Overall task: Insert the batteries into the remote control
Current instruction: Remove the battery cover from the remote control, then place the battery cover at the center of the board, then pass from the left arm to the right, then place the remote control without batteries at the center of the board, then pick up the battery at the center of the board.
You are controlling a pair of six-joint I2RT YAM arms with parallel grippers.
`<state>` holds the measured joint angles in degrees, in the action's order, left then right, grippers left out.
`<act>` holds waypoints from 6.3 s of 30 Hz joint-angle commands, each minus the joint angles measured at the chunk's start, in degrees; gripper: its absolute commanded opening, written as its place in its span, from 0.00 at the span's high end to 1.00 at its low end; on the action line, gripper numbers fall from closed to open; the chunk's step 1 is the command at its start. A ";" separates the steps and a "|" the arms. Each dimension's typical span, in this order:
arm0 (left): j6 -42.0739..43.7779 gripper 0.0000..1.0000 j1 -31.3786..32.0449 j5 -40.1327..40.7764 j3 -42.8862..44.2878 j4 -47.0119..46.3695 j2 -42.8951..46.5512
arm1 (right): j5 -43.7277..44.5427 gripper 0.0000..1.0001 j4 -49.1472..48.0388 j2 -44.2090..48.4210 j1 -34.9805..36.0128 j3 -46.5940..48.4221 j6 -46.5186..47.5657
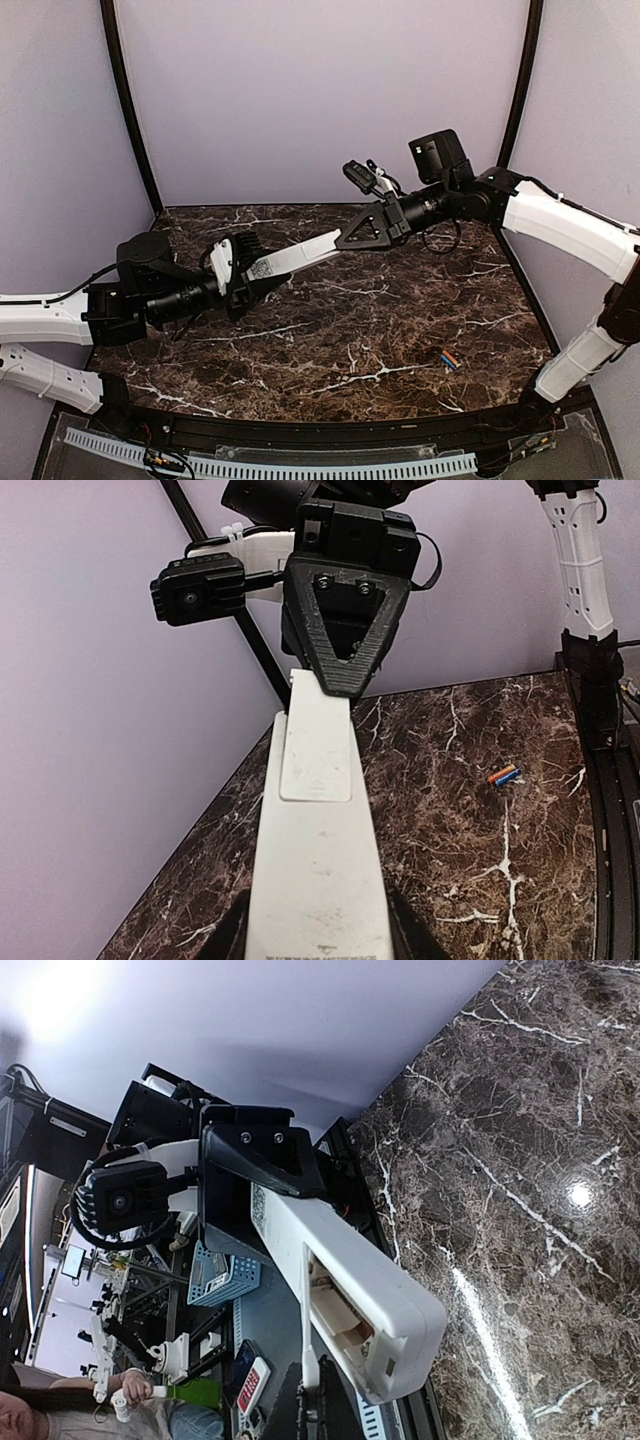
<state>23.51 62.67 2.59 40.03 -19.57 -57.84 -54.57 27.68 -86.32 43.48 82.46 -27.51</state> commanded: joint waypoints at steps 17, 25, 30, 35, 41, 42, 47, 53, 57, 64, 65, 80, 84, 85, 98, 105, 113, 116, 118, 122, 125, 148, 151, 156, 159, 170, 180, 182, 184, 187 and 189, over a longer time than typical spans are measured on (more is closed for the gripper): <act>-6.22 1.00 0.10 4.90 -2.92 3.37 2.68 | 13.47 1.00 6.08 3.45 -3.23 4.38 6.75; -7.70 1.00 0.03 6.69 -4.68 7.08 5.92 | 49.89 1.00 17.28 1.42 -3.41 4.64 14.54; -8.09 1.00 0.04 7.97 -5.33 8.66 9.37 | 66.48 1.00 20.02 -6.88 -3.35 0.68 18.65; -7.94 1.00 0.01 9.57 -5.30 9.77 11.69 | 74.94 1.00 24.54 -19.51 -2.95 1.77 18.68; -7.61 1.00 0.01 9.97 -4.88 10.92 11.89 | 84.75 1.00 27.87 -27.77 0.13 3.84 18.55; -7.56 1.00 0.00 10.02 -4.94 10.73 11.88 | 85.42 1.00 28.00 -29.06 0.69 3.81 18.54; -6.99 1.00 0.00 10.20 -4.90 10.17 11.48 | 86.97 1.00 29.62 -33.51 3.18 3.31 17.15; -6.56 1.00 -0.01 10.11 -4.78 10.37 11.42 | 81.25 0.75 28.05 -33.59 4.22 2.45 16.40; -7.12 1.00 0.00 10.02 -4.81 10.90 11.77 | 71.40 0.63 25.36 -30.41 4.20 2.45 17.88; -8.47 1.00 0.04 8.30 -5.40 13.86 13.67 | 55.67 0.33 19.45 -17.77 3.07 2.07 24.46; -8.65 1.00 0.01 8.17 -5.58 14.04 13.87 | 53.51 0.30 18.71 -15.90 2.68 1.91 25.91; -4.70 1.00 0.09 -4.29 -4.14 16.33 8.83 | 30.09 0.14 -14.38 15.44 12.17 -19.26 63.05; -3.14 1.00 0.09 -8.31 -3.88 14.80 7.58 | 30.79 0.02 -11.66 10.72 15.05 -15.25 65.63; -2.91 1.00 0.08 -9.25 -3.85 14.68 7.16 | 32.00 0.01 -11.14 9.58 16.12 -14.67 66.48; -0.56 1.00 0.11 -11.23 -3.95 11.65 4.56 | 36.38 0.19 -9.66 -1.43 19.61 -9.68 66.50; -0.46 1.00 0.10 -10.41 -4.29 10.69 4.41 | 36.01 0.56 -8.21 -2.88 19.79 -8.51 65.76; -1.82 1.00 0.09 -9.56 -4.40 10.57 4.34 | 36.94 0.81 -6.87 -2.05 19.88 -9.05 63.52; -4.38 0.62 0.08 -5.58 -3.92 10.70 4.28 | 39.67 0.84 -5.69 -1.74 19.84 -10.90 61.66; -6.40 0.28 0.11 -3.97 -3.57 11.25 4.79 | 42.08 0.86 -4.42 -1.78 19.62 -13.26 60.37; -8.42 0.07 0.09 -3.36 -4.50 10.18 7.82 | 45.35 0.85 -3.02 -3.85 19.17 -19.31 56.76; -8.75 0.06 0.08 -1.19 -5.44 9.50 9.32 | 46.05 0.85 -2.63 -6.94 19.18 -22.20 53.45; -9.04 0.06 0.15 8.81 -3.95 12.56 5.73 | 45.22 0.65 -5.68 -18.62 19.16 -23.04 50.35; -8.72 0.06 0.09 8.78 -3.93 12.37 5.73 | 45.50 0.63 -5.70 -19.58 19.14 -22.29 51.61; -8.65 0.07 0.08 9.00 -3.83 12.89 5.92 | 45.90 0.57 -5.82 -21.03 19.08 -21.56 54.05; -8.65 0.06 0.05 9.06 -3.89 13.26 6.28 | 46.00 0.52 -5.68 -21.35 18.99 -21.25 55.58; -8.53 0.06 0.04 9.19 -3.76 13.67 5.93 | 44.20 0.36 -1.81 -16.34 18.64 -16.25 54.96; -13.16 0.07 0.10 10.91 -2.27 18.75 5.63 | 59.71 0.61 14.93 -0.85 7.83 -10.25 15.22; -15.23 0.08 0.08 10.95 -1.69 20.99 5.48 | 64.85 0.62 22.03 1.45 7.64 -12.05 7.21; -16.69 0.09 0.11 11.01 -1.30 22.92 5.73 | 69.00 0.62 28.41 4.21 6.57 -14.63 -1.17; -17.85 0.10 0.12 10.72 -1.27 25.19 6.25 | 67.29 0.60 32.17 8.62 2.62 -20.58 -8.05; -18.79 0.11 0.11 11.03 -1.23 25.89 6.59 | 63.73 0.63 30.98 10.51 -0.81 -24.84 -9.06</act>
<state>8.01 62.59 12.97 37.50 1.52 -52.42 8.80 50.06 -78.85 48.10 64.31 -24.01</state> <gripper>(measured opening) 0.895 0.386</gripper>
